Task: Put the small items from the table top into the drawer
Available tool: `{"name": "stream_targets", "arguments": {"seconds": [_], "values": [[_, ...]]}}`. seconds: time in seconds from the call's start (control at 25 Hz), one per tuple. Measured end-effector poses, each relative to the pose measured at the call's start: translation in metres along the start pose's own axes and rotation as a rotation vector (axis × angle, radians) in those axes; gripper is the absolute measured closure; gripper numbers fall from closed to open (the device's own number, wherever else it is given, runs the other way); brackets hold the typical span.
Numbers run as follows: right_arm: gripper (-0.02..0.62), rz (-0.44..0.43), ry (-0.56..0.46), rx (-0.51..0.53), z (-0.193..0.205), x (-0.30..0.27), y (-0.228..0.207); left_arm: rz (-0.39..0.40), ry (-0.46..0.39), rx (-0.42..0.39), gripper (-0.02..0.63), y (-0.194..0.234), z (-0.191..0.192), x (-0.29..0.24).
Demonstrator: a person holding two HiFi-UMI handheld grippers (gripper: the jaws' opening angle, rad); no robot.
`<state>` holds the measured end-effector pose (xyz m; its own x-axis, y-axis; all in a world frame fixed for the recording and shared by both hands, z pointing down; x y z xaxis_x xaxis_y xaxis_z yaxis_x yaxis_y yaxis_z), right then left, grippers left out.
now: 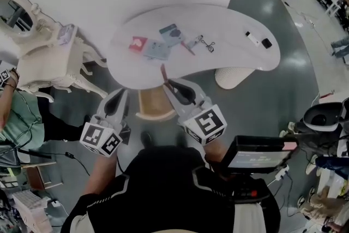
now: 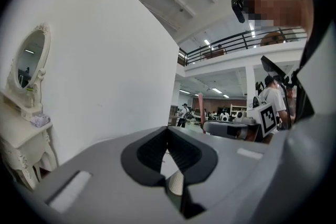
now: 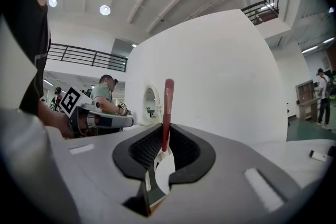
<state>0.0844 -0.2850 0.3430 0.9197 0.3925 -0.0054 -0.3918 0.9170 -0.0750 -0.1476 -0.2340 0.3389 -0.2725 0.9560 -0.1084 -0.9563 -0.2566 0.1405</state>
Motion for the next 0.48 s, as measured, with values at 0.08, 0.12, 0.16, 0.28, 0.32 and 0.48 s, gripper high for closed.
{"name": "stream_targets", "arguments": {"seconds": [0.08,0.12,0.16,0.28,0.32,0.48], "values": [[0.551,0.013,-0.004,-0.008,-0.001,-0.010,0.001,0.026,-0.005,0.001,0.606,0.011,-0.002,-0.003],[0.551,0.019,-0.007,-0.012,-0.003,-0.015,0.003,0.044,-0.012,-0.001,0.606,0.016,-0.004,-0.004],[0.551,0.025,-0.008,-0.014,-0.004,-0.019,0.005,0.064,-0.024,-0.002,0.606,0.021,-0.006,-0.005],[0.551,0.047,-0.002,-0.004,-0.008,-0.035,0.011,0.115,-0.054,-0.005,0.606,0.039,-0.013,-0.008],[0.551,0.056,-0.002,-0.001,-0.009,-0.041,0.013,0.126,-0.056,-0.008,0.606,0.045,-0.015,-0.010],[0.551,0.095,-0.006,0.008,-0.011,-0.059,0.021,0.150,-0.073,-0.004,0.606,0.067,-0.019,-0.011]]}}
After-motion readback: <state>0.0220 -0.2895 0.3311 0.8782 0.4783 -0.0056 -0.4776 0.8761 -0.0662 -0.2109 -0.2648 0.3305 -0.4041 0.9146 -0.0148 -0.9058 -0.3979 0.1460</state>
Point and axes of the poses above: the fingertips, and each gripper's own axes: x backward along the fingers, y to its left, z out of its underside, the point moved 9 cm from there along x, backward along the fingers, and after that the axes turned 11 degrees about -z, right-handed, at the moved point
